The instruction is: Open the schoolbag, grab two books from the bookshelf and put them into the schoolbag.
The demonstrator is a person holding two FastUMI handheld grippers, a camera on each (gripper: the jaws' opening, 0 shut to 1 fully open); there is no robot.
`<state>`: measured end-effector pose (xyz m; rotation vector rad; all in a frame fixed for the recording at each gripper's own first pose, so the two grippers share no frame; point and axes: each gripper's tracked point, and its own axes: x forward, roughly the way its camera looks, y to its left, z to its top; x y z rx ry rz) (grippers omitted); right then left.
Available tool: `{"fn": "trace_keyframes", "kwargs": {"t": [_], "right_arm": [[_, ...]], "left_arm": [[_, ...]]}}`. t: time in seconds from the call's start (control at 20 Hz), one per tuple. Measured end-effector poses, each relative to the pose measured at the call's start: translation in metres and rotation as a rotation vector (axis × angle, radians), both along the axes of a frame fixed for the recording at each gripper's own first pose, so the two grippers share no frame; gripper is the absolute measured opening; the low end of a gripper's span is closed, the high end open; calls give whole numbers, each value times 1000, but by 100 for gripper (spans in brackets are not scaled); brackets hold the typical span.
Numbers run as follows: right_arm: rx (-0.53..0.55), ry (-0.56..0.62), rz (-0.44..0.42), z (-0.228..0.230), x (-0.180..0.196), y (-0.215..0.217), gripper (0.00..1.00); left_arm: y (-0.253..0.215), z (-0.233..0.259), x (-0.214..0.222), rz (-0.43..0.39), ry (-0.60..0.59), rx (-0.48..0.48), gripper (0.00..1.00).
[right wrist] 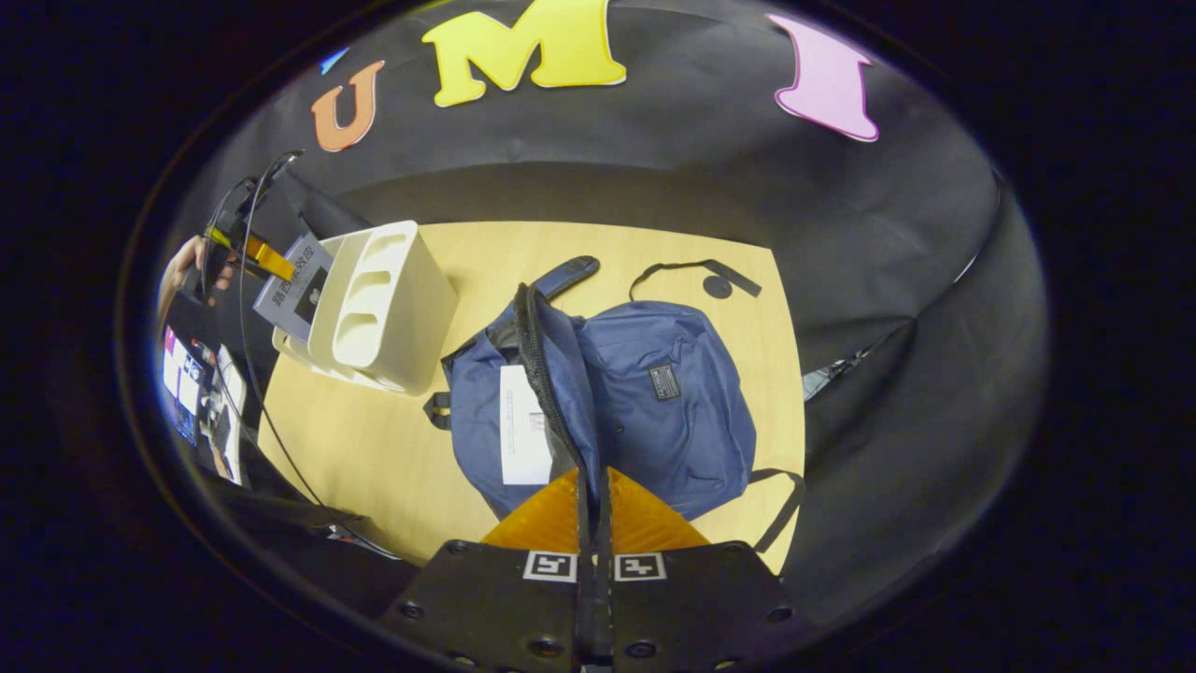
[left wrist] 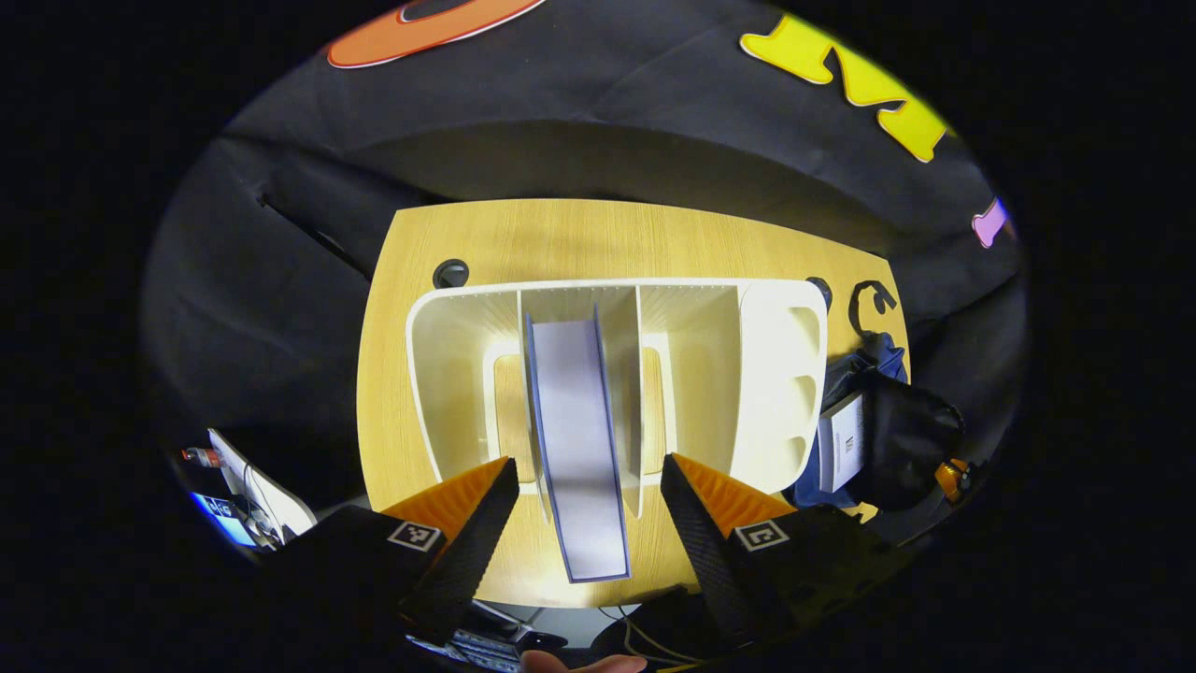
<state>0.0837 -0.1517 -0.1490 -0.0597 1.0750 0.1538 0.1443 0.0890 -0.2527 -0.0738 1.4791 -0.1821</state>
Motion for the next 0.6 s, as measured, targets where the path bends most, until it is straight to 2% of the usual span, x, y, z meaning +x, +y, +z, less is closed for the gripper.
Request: {"fn": "trace_keyframes", "kwargs": {"t": [0.05,0.1,0.15,0.5,0.55,0.6], "right_arm": [[0,2,-2,-1,1,0,0],[0,2,-3,0,1,-1,0],[0,2,-4,-1,1,-1,0],[-6,1,-6,-1,3,-3,0],[-7,-1,-5,0,3,-3,0],[-7,-2,-5,1,3,-3,0]], "left_arm": [[1,-3,-1,-5,13,8,100],[2,-6,-2,-12,24,13,89],[2,-8,-3,-15,36,18,94],[-1,-22,-3,-8,77,38,79],[-2,-22,-5,-9,86,37,67],[-4,-24,-6,-5,92,36,64]]}}
